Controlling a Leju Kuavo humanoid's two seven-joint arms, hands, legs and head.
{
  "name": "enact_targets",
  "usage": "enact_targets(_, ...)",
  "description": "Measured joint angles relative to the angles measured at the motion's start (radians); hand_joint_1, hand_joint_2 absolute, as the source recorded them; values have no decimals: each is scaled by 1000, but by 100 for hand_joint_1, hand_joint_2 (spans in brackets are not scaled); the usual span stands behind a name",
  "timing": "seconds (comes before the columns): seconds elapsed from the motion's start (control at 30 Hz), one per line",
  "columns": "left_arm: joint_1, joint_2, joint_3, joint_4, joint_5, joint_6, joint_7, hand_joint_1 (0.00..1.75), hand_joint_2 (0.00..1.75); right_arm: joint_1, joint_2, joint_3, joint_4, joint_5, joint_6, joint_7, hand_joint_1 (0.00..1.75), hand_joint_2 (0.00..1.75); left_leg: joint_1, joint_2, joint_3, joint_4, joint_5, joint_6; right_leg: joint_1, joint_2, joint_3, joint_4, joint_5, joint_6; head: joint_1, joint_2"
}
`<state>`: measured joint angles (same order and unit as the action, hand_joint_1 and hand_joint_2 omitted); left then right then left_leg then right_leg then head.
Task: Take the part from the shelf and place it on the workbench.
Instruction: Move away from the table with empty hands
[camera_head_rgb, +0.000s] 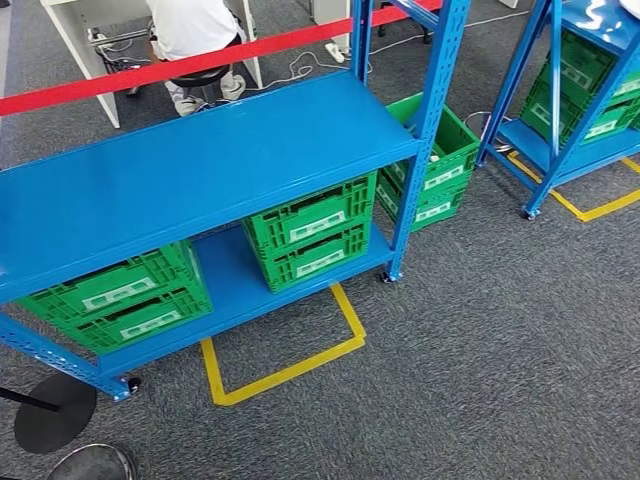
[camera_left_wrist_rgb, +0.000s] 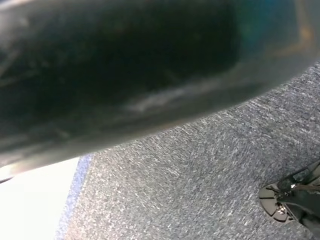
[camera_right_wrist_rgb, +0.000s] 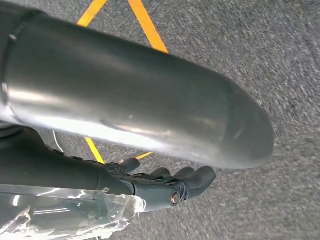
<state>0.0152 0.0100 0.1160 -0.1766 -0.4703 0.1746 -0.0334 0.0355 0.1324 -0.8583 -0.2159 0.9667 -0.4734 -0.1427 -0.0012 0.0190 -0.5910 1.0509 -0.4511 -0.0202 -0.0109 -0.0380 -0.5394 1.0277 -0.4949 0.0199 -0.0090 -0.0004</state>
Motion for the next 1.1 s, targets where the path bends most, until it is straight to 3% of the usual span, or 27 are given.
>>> enact_targets(0.07, -3, 0, 0, 0, 0, 0, 3, 0, 0, 0, 0, 0, 0, 1, 0, 0, 0, 0, -4, 9, 22, -52, 4, 8, 5, -10, 2, -2, -2, 10, 1, 0)
enact_targets(0.17, 2, 0, 0, 0, 0, 0, 5, 0, 0, -2, 0, 0, 0, 3, 0, 0, 0, 0, -1, -6, 25, -63, 9, 26, 3, -9, 2, 3, -12, 26, 3, 0)
enact_targets(0.23, 2, 0, 0, 0, 0, 0, 5, 0, 0, -1, 0, 0, 0, 4, 0, -1, 0, 0, 4, -15, 29, -68, 12, 38, 1, 14, -34, 82, -59, 33, 8, 0)
enact_targets(0.3, 0, 0, 0, 0, 0, 0, 5, 0, 0, 0, 0, 0, 0, 4, 0, -1, 0, 0, 3, -27, 28, -68, 12, 43, 1, 30, -100, 217, -118, 35, 12, 0)
enact_targets(0.33, 0, 0, 0, 0, 1, 0, 5, 0, 0, 1, 0, 0, 0, 4, 0, -1, 0, 0, 3, -33, 29, -68, 12, 43, 2, 33, -125, 264, -130, 36, 12, 0)
enact_targets(0.37, 0, 0, 0, 0, 1, 0, 5, 0, 0, 1, 0, 0, 0, 4, 0, 0, 0, 0, 3, -40, 29, -67, 12, 43, 2, 34, -134, 275, -122, 37, 13, 0)
enact_targets(0.4, 1, 0, 0, 0, 1, 0, 5, 0, 0, 2, 0, 0, 0, 4, 0, 0, 0, 0, 4, -48, 31, -67, 11, 43, 1, 35, -124, 246, -95, 37, 13, 0)
enact_targets(0.47, 1, -1, 0, 0, 2, -1, 5, 0, 0, 1, 0, 0, 0, 4, 0, 0, 0, 0, 4, -64, 33, -64, 9, 37, -3, 51, -63, 112, -25, 37, 13, 0)
enact_targets(0.53, 0, 0, 0, 0, 2, -1, 5, 0, 0, 0, 0, 0, 1, 4, 0, 0, 0, 0, 2, -77, 30, -58, 7, 26, -6, 72, -18, 16, 5, 31, 12, 0)
enact_targets(0.63, 4, 1, 0, 0, 2, -1, 5, 0, 0, -1, 0, 0, 1, 5, 0, 1, 0, 0, 3, -89, 26, -61, 12, 8, -4, 69, -7, 2, 8, 11, 10, 0)
enact_targets(0.7, 5, 0, 0, 0, 2, -1, 5, 0, 0, -1, 0, 0, 1, 5, 0, 0, 0, 0, 3, -71, 13, -34, -8, -2, -5, 58, -7, -1, 12, -1, 6, 0)
enact_targets(0.8, 1, 1, 0, 0, 2, -1, 5, 0, 0, 1, -1, 0, 1, 5, 0, 0, 0, 0, 3, -36, -73, 146, -101, -13, -4, 35, -10, -2, 12, -11, -2, 0)
enact_targets(0.83, 0, 0, 0, 0, 2, -1, 5, 0, 0, 1, -1, 0, 1, 5, 0, 0, 0, 0, 3, -33, -101, 203, -120, -15, -3, 27, -11, -2, 11, -12, -2, 0)
enact_targets(0.87, 1, 0, 0, 0, 2, -1, 5, 0, 0, 1, -1, 0, 1, 5, 0, 0, 0, 0, 3, -32, -113, 228, -121, -14, -2, 20, -11, -2, 11, -12, -2, 0)
enact_targets(0.9, 3, -1, 0, 0, 2, -1, 5, 0, 0, 1, -1, 0, 1, 5, 0, 0, 0, 0, 3, -31, -106, 214, -102, -12, -1, 14, -10, -2, 11, -12, -2, 0)
enact_targets(0.93, 4, -1, 0, 0, 2, -1, 5, 0, 0, 1, -1, 0, 1, 5, 0, 0, 0, 0, 2, -28, -79, 160, -68, -8, -1, 8, -9, -2, 11, -12, -2, 0)
enact_targets(1.0, 2, 0, 0, 0, 2, -1, 5, 0, 0, 0, -1, 0, 1, 5, 0, 0, 0, 0, -3, 2, -7, 19, -10, 2, 2, -3, -6, -1, 8, -8, -2, 0)
enact_targets(1.07, -2, 0, 0, 0, 2, -1, 5, 0, 0, 0, -1, 0, 1, 5, 0, 0, 0, 0, -10, 23, 27, -54, 4, 12, 7, -13, -4, -1, 5, 1, -1, 0)
enact_targets(1.1, -2, 0, 0, 0, 2, -1, 5, 0, 0, 0, -1, 0, 1, 6, 1, 0, 0, 0, -12, 19, 27, -60, 1, 16, 8, -19, -3, -4, 4, 6, 0, 0)
